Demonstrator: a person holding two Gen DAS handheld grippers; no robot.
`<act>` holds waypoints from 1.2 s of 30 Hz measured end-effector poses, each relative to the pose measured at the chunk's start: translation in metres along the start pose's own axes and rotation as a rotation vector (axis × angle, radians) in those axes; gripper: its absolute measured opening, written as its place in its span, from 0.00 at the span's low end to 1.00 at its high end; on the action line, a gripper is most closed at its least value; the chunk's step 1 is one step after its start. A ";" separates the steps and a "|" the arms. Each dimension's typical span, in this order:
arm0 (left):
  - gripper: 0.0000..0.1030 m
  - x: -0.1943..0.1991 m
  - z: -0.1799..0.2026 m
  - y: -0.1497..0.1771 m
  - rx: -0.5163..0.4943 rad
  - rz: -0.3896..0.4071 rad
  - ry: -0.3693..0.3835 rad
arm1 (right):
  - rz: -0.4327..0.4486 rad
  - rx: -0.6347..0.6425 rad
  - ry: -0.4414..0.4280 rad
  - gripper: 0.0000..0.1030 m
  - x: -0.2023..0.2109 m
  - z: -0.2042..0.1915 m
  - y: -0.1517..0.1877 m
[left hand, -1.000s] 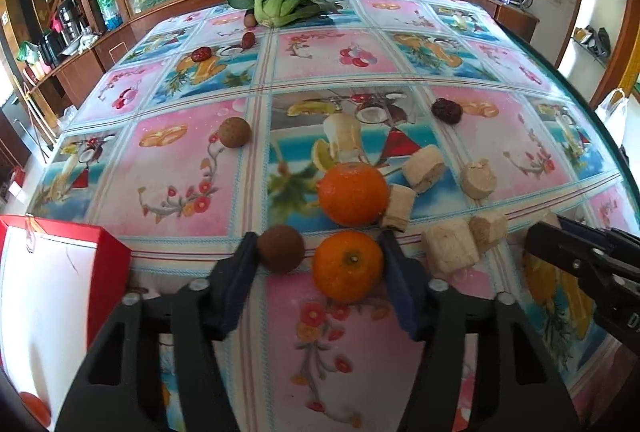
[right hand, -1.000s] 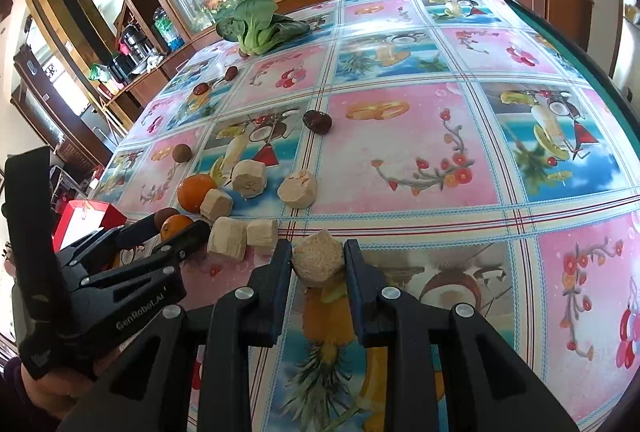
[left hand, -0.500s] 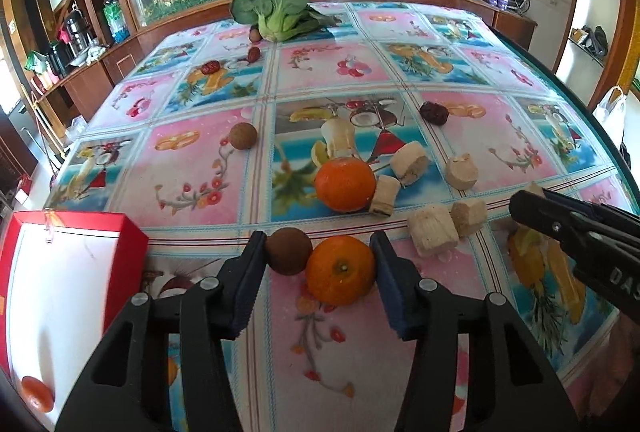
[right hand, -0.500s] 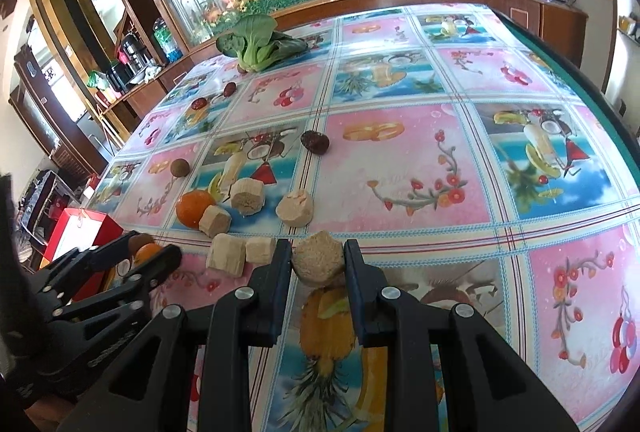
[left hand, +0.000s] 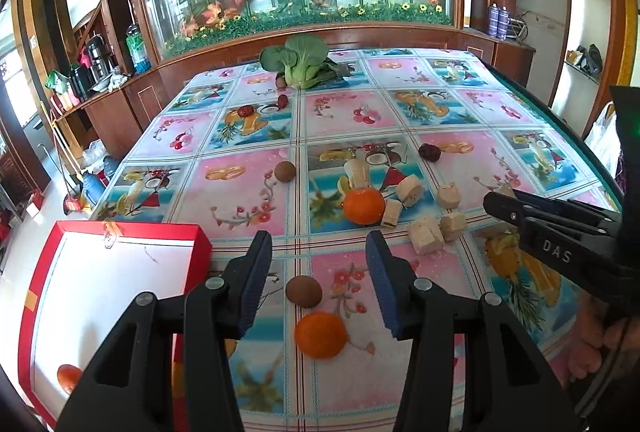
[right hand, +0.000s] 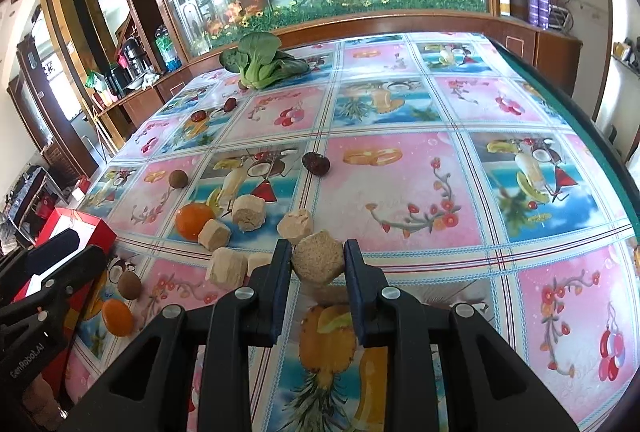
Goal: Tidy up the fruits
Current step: 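Move the left tool to another orange while the right tool holds the beige cube, then close the left tool on the orange while the right tool holds the cube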
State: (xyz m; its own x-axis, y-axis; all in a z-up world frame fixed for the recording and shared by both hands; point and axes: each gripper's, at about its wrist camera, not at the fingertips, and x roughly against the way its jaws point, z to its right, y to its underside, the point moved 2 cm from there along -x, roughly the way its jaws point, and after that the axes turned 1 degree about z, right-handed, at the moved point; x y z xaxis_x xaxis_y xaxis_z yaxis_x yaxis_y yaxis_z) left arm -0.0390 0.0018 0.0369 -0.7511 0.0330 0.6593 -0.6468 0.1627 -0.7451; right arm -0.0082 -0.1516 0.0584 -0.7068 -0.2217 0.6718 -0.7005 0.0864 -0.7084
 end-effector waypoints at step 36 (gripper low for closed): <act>0.73 -0.026 -0.008 0.043 0.034 -0.188 0.117 | -0.024 -0.023 -0.038 0.25 0.002 0.000 0.001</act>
State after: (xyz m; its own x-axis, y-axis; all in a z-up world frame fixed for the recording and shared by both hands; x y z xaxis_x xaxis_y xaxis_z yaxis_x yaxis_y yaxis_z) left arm -0.0467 0.0161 -0.0114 -0.5979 0.1198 0.7926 -0.7794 0.1439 -0.6097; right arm -0.0107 -0.1519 0.0591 -0.6860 -0.2602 0.6795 -0.7194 0.1030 -0.6869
